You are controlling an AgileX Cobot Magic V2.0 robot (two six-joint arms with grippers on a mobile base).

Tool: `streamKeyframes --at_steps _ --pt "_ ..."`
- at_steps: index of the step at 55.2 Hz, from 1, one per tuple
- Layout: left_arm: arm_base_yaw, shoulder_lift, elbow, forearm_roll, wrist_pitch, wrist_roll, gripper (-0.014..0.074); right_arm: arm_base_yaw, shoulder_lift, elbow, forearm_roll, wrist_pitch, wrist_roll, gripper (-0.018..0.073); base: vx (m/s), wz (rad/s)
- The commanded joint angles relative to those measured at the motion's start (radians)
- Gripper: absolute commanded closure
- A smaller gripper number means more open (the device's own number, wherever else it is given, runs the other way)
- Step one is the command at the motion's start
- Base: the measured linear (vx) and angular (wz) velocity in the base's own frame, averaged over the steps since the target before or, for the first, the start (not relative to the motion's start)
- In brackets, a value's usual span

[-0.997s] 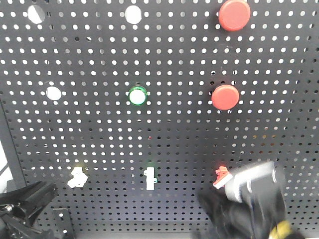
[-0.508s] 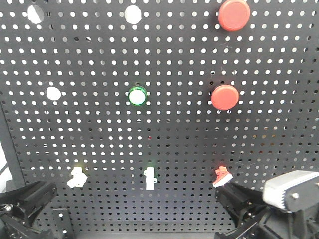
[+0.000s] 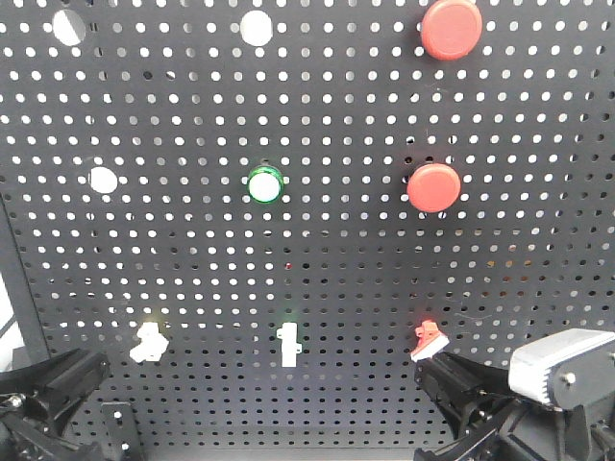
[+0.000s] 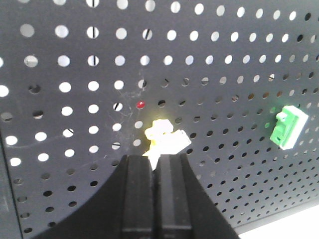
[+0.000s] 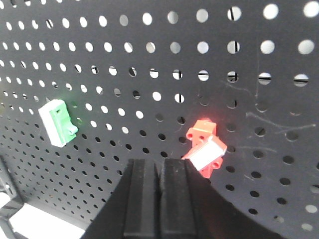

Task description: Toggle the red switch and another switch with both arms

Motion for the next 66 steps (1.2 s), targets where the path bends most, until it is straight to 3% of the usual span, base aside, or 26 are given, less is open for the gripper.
streamKeyframes --at_steps 1,11,30,38,41,49,66 --pt "-0.006 -0.012 -0.025 -0.007 -0.091 -0.009 0.0594 0.002 -0.021 -0.029 -0.005 -0.083 -0.009 0.0566 0.00 0.00" --pt "0.022 -0.105 0.092 -0.008 -0.090 0.031 0.0594 0.002 -0.021 -0.029 -0.005 -0.084 -0.009 0.0566 0.00 0.00" --pt "0.251 -0.567 0.436 -0.007 -0.070 0.032 0.0594 0.002 -0.021 -0.029 -0.005 -0.083 -0.009 0.0566 0.00 0.00" --pt "0.304 -0.762 0.531 -0.007 0.041 0.034 0.0594 0.002 -0.021 -0.029 -0.005 -0.083 -0.009 0.0566 0.00 0.00" --pt "0.318 -0.836 0.529 -0.005 0.159 0.043 0.0594 0.002 -0.021 -0.029 -0.005 -0.083 -0.009 0.0566 0.00 0.00" --pt "0.365 -1.008 0.529 0.001 0.324 0.077 0.0594 0.002 -0.021 -0.029 -0.005 -0.083 -0.009 0.0566 0.00 0.00" --pt "0.379 -0.974 0.528 -0.007 0.324 0.077 0.0594 0.002 -0.018 -0.029 -0.004 -0.083 -0.009 0.0566 0.00 0.00"
